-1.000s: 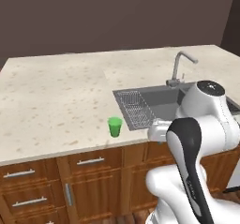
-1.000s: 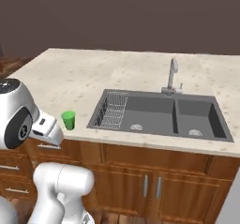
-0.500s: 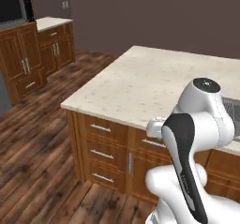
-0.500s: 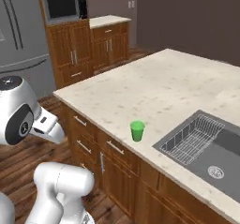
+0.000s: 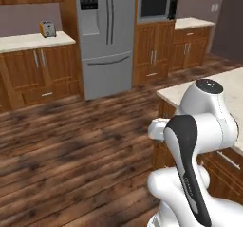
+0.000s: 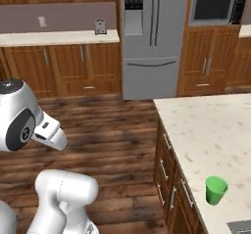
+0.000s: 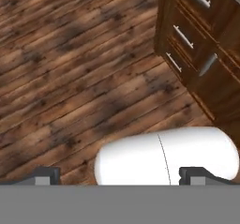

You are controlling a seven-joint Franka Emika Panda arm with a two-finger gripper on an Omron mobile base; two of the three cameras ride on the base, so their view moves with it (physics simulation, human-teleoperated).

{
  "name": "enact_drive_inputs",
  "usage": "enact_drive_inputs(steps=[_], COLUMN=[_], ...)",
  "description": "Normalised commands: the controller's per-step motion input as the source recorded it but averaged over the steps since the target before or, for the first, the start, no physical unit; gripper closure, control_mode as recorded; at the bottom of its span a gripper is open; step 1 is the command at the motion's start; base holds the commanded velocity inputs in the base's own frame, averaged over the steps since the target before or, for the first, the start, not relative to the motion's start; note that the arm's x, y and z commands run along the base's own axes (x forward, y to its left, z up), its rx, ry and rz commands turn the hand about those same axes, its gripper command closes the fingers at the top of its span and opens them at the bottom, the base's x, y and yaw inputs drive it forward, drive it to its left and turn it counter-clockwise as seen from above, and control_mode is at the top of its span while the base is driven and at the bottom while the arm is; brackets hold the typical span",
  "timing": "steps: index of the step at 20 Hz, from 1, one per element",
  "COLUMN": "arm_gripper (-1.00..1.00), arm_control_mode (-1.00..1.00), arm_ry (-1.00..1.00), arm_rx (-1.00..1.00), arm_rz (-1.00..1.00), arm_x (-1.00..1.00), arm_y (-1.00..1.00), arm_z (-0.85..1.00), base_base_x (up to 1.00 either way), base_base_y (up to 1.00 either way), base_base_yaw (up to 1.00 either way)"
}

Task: Pick the cup and bowl from the counter and place them on the counter next to the sink.

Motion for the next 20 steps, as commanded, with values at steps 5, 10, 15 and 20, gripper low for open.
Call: enact_drive_inputs(steps=[5, 10, 15, 20], arm_gripper=[-1.00, -1.00, -1.00, -1.00], arm_control_mode=[1.00, 1.00, 1.00, 1.00], arm_ry=[0.00, 0.00, 0.00, 0.00], arm_rx=[0.00, 0.00, 0.00, 0.00], arm_rz=[0.00, 0.00, 0.00, 0.00], arm_x=[0.00, 0.00, 0.00, 0.00], arm_y=[0.00, 0.00, 0.00, 0.00], arm_z=[0.00, 0.00, 0.00, 0.00], base_base_x=[0.00, -0.02, -0.12, -0.11], base_base_y=[0.00, 0.00, 0.00, 0.00], base_base_yaw=[1.00, 1.00, 1.00, 0.99])
